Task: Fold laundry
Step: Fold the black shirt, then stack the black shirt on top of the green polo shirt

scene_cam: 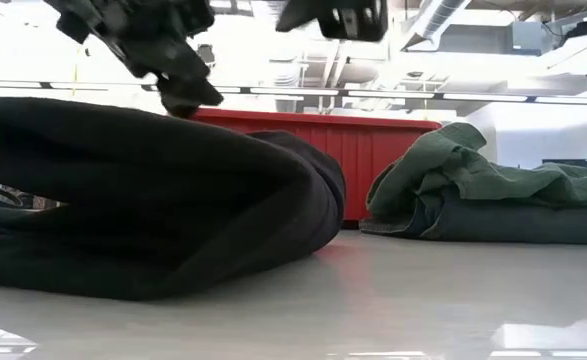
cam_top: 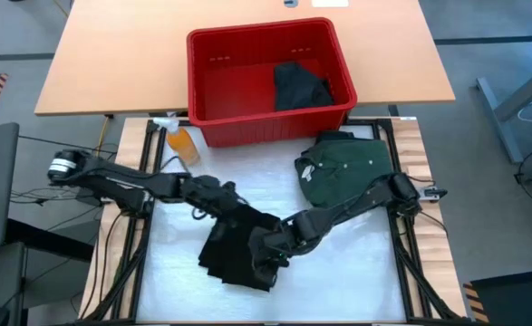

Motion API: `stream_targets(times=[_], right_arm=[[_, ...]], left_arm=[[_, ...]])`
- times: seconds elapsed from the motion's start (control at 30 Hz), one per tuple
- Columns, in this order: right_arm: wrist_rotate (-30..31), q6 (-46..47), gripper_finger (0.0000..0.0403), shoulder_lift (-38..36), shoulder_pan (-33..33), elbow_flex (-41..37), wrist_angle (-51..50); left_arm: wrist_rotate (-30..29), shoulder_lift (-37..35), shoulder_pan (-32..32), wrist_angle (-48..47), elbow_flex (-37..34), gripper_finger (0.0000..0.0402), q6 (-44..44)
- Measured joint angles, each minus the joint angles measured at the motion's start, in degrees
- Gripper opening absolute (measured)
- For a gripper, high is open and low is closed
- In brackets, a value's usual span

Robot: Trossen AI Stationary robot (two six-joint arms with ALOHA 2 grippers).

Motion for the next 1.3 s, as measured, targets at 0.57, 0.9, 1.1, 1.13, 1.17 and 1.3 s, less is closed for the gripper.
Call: stream_targets(times=[0.57,0.9,1.1,1.13,1.17,1.3], right_arm=[[10.1,4.3,0.0154,-2.5,5.1,-28.8,40.5],[15.6,2.4,0.0136,-2.5,6.4,-39.4,51.4],[15.4,-3.4,0.0133,-9.9,4.8,-39.4,48.3],[15.6,-3.5,0.0133,-12.0,4.3,-39.4,46.2],[15.6,-3.1,0.0134,-14.0,3.8,-39.4,43.9],[16.7,0.7,0.0144,-20.8,2.7,-39.5,34.6]], left_arm=[[1.8,27.0,4.2,-14.9,19.2,0.0167,11.0],[-8.6,26.3,10.1,-23.8,23.6,0.0167,12.2],[-3.5,20.3,13.1,-25.8,25.7,0.0167,9.7],[-2.1,18.2,13.5,-25.6,25.7,0.0167,8.1],[-1.1,15.8,13.8,-25.6,25.4,0.0167,6.4],[0.2,5.3,12.6,-25.7,21.0,0.0167,-2.5]])
